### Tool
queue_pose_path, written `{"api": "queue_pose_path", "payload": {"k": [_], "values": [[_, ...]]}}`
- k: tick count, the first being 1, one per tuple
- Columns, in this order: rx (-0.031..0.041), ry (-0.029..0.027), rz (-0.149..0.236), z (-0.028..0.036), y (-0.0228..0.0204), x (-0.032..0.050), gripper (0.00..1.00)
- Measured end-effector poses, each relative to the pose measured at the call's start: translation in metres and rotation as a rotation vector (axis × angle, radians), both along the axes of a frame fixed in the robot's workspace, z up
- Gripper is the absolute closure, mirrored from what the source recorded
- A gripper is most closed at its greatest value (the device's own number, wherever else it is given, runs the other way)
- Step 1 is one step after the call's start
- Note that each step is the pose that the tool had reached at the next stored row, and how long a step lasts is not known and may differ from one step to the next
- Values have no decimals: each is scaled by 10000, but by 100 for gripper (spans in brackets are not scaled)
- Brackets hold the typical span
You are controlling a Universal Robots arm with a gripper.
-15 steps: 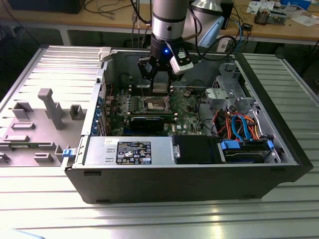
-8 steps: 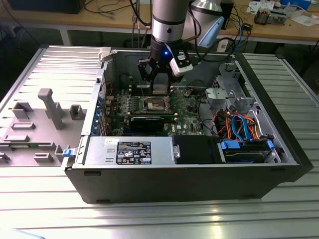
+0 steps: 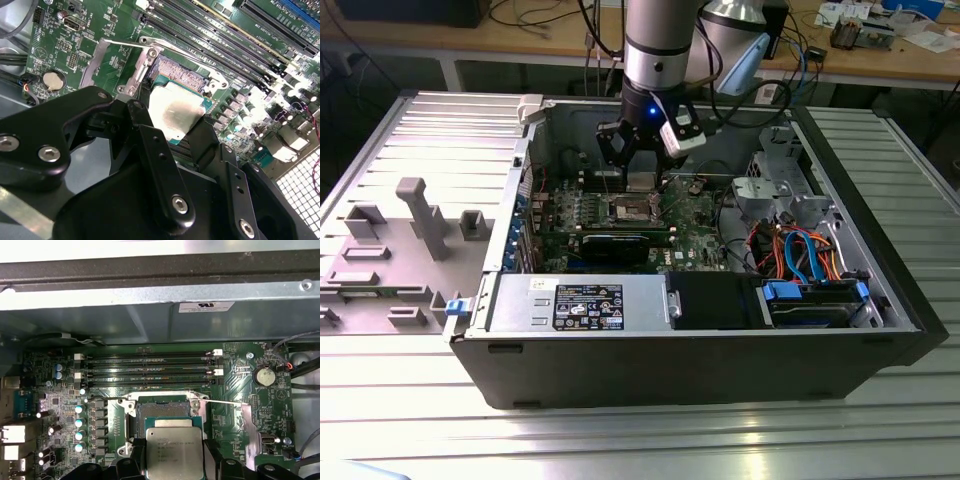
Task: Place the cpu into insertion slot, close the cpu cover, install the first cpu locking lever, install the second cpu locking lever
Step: 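Place the cpu into insertion slot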
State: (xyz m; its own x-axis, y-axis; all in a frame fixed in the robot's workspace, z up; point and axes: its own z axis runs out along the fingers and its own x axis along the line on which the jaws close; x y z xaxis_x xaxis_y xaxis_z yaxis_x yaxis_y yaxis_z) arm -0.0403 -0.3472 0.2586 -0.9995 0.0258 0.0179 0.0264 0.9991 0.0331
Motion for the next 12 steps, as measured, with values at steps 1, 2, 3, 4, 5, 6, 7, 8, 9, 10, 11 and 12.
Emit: {"api": "queue_pose_path", "payload": {"k": [1,2,3,4,5,6,7,8,9,10,11,12], "values": [[-1,0,0,-1,0,0,45],[-2,0,0,-3,0,0,45],[-3,0,0,-4,0,0,45],[-3,0,0,-6,0,0,45],[-3,0,0,-7,0,0,45],[-4,0,0,-9,0,0,45],[-4,0,0,-10,0,0,45],[-5,0,0,-12,0,0,45],[-6,0,0,-13,0,0,45],[-5,-2,-4,-14,1,-8,45],[-4,-3,-1,-14,1,-31,45],[-6,-2,-1,-13,1,-38,45]]}}
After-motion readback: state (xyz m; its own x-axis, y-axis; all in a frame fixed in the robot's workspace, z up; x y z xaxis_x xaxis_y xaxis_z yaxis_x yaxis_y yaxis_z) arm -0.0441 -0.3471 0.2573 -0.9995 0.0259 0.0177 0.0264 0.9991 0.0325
